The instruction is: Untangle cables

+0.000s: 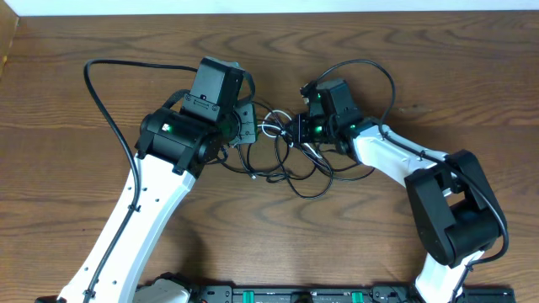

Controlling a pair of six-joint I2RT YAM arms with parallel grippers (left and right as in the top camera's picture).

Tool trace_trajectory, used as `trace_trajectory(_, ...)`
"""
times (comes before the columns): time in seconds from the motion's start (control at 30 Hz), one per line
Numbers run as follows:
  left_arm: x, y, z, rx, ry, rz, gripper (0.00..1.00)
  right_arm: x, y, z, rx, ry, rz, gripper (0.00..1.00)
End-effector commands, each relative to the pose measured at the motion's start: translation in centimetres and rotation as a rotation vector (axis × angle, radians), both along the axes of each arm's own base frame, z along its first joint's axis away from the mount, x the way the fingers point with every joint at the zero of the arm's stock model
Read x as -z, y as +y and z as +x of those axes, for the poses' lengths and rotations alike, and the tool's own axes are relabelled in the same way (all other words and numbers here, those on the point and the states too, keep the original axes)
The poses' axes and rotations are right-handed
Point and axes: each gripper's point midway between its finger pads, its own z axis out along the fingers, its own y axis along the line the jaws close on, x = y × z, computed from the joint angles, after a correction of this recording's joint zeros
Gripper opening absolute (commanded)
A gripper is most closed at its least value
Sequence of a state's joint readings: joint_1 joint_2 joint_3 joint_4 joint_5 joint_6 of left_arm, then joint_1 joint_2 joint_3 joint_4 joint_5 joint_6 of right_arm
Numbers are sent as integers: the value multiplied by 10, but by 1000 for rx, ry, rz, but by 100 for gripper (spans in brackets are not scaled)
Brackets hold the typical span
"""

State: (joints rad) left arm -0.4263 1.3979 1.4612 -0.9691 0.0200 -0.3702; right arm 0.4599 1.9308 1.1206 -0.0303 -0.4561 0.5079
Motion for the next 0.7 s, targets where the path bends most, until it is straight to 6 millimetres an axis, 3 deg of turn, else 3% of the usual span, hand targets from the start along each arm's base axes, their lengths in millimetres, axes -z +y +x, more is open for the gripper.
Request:
trace_trajectory(0.0,-6,3,3,-20,-18,0,8,-62,-5,22,17,-99,76,1)
trace_trajectory(0.1,-6,5,5,-27,-22,8,8,-116,-24,28,51,-171,96,1)
trace_trajectory(0.23,-6,6,5,-33,-26,15,8,-207,-61,28,113,-334,143,1)
trace_trajectory(0.37,-6,6,5,-33,-26,15,8,-257,-78,21,146,-446,181,1)
trace_trajectory(0.5,-6,6,5,-33,-26,15,8,-273,-80,14,145,-479,191,1)
trace_trajectory(0.67,-6,6,5,-33,-26,16,8,-239,-83,12,156,-357,139,1)
